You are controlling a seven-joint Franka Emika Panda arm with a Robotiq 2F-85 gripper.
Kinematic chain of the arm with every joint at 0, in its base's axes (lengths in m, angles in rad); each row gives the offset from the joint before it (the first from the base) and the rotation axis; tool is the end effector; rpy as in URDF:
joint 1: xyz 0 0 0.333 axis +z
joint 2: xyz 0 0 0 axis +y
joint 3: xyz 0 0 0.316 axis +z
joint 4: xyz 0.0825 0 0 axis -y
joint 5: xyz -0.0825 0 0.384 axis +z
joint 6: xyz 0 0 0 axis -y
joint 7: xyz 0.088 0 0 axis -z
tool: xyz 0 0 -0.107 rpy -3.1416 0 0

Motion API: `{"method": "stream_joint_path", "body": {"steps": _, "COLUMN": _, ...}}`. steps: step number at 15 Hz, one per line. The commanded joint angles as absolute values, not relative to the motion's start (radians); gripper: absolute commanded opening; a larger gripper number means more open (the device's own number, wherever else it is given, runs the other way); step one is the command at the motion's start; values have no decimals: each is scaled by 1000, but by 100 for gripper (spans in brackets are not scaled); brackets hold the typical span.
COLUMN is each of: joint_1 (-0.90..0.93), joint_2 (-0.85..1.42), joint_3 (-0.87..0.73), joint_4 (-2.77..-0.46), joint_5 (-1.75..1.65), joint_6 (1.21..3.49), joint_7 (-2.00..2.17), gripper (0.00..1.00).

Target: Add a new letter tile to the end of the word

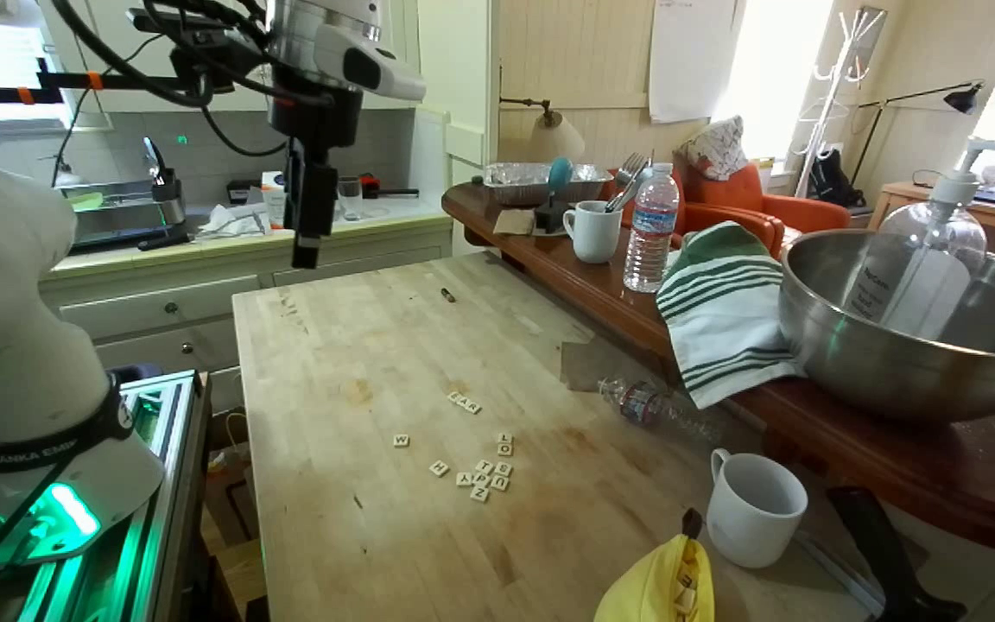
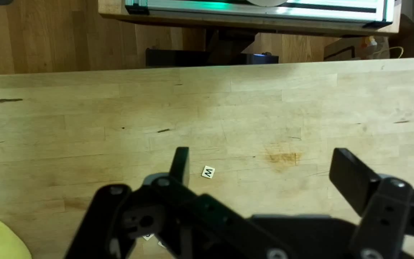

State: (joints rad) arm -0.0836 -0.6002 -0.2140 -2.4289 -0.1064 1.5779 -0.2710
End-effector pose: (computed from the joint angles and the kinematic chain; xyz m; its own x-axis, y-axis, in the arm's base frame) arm 0.3231 -0.1179 0.4911 0.9689 0.0498 -0.2425 0.0297 -0.9959 -0.0857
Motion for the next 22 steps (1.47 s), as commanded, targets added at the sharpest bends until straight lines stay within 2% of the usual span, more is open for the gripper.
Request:
{"method": "stream_joint_path", "body": {"steps": 1, "joint_1": -88, "joint_2": -552, "joint_3": -221, "joint_4": -2508, "joint_5": -105, "joint_6": 1770, "joint_7": -276, "gripper": 100}}
{"method": "stream_joint_path", "body": {"steps": 9, "joint_1": -94, "joint_2": -400, "joint_3": -274, "joint_4": -2614, "joint_5": -69, "joint_6": 2253, "joint_7": -376, "gripper": 100}}
{"method": "stream_joint_path", "body": {"steps": 11, "joint_1": -97, "joint_2": -334, "joint_3": -300, "joint_4": -2588, "joint_5": -40, "joint_6": 2268, "joint_7": -402, "gripper": 100}}
{"method": "stream_joint_path", "body": {"steps": 12, "joint_1": -107, "joint_2": -403, "joint_3": -261, "joint_4": -2610, "joint_5": -71, "joint_6": 2239, "joint_7": -362, "gripper": 100}}
{"method": "stream_joint_path", "body": {"steps": 19, "joint_1": -111, "joint_2": -392, "joint_3": -254, "joint_4": -2605, "joint_5": -70, "joint_6": 2243, "joint_7": -367, "gripper": 100}}
{"method": "stream_joint_path", "body": {"steps": 22, "joint_1": -105, "joint_2": -313, "joint_3": -262, "joint_4": -2584, "joint_5": -50, "joint_6": 2309, "joint_7": -360, "gripper": 100}}
